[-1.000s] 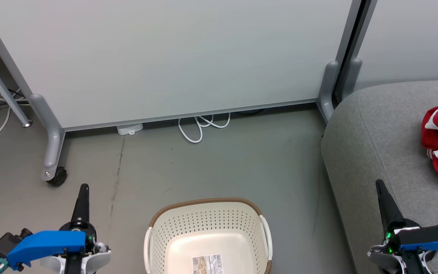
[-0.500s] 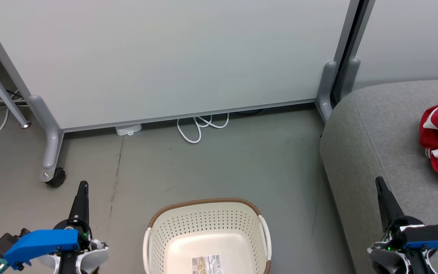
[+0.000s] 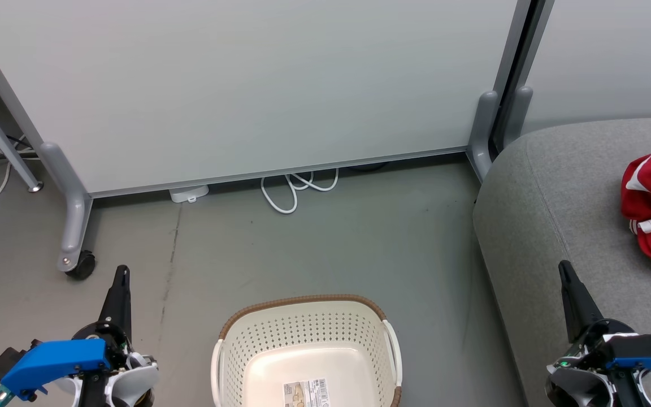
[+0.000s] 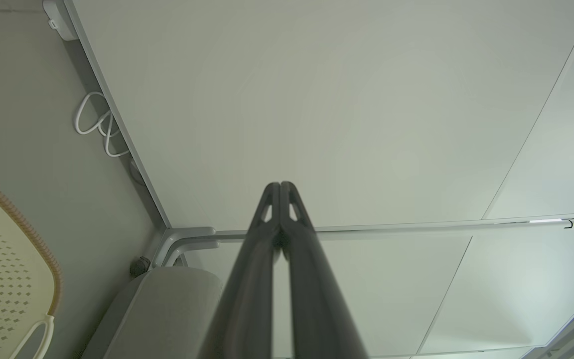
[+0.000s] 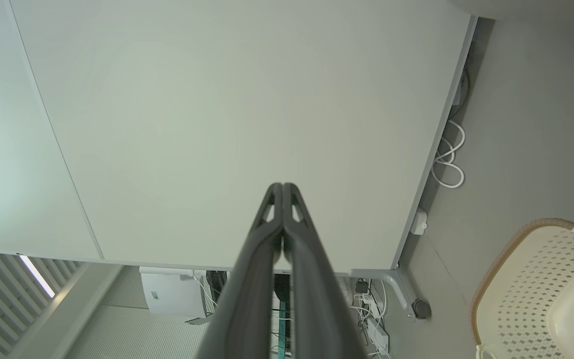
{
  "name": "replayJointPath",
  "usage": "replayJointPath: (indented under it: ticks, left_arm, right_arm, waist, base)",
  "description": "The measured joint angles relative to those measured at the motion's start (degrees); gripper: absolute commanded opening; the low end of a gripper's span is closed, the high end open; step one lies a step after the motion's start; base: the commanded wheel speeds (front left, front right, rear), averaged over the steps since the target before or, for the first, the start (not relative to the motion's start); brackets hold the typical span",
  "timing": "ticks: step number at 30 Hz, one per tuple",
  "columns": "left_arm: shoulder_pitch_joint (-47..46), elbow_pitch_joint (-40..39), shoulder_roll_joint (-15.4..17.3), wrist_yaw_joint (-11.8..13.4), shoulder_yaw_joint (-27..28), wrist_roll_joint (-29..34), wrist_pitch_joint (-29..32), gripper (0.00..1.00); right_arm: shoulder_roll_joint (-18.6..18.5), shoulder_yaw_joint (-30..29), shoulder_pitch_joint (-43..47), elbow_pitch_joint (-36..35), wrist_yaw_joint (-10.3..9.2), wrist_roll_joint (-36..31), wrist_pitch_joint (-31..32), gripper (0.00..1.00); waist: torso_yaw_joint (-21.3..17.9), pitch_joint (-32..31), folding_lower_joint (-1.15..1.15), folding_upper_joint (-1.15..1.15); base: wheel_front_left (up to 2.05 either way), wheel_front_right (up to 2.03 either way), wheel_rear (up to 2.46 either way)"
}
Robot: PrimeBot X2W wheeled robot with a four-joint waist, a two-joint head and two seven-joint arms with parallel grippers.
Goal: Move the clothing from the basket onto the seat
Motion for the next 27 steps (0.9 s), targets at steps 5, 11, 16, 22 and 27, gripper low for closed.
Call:
replayJointPath:
  ticks: [5, 11, 16, 22, 27]
  left_arm:
    - [-0.2, -0.1, 0.0, -0.2, 0.1, -1.7, 0.3, 0.00]
    - [-0.2, -0.1, 0.0, -0.2, 0.1, -1.7, 0.4, 0.00]
    - [-0.2, -0.1, 0.0, -0.2, 0.2, -1.7, 0.4, 0.00]
    - [-0.2, -0.1, 0.0, -0.2, 0.2, -1.7, 0.4, 0.00]
    - [-0.2, -0.1, 0.0, -0.2, 0.2, -1.7, 0.4, 0.00]
  right_arm:
    - [0.0, -0.1, 0.0, 0.0, 0.00, 1.7, 0.5, 0.00]
    - [0.0, -0.1, 0.0, 0.0, 0.00, 1.8, 0.5, 0.00]
    - [0.0, -0.1, 0.0, 0.0, 0.00, 1.8, 0.5, 0.00]
    - [0.0, -0.1, 0.0, 0.0, 0.00, 1.8, 0.5, 0.00]
    - [0.0, -0.1, 0.0, 0.0, 0.00, 1.8, 0.5, 0.00]
  waist:
    - [-0.1, 0.0, 0.00, 0.00]
    - [-0.1, 0.0, 0.00, 0.00]
    - [-0.1, 0.0, 0.00, 0.00]
    - [-0.1, 0.0, -0.01, 0.00]
    - [-0.1, 0.0, -0.01, 0.00]
  base:
    - [0.00, 0.00, 0.00]
    - [0.00, 0.00, 0.00]
    - [0.00, 0.00, 0.00]
    - [0.00, 0.00, 0.00]
    - [0.00, 0.00, 0.00]
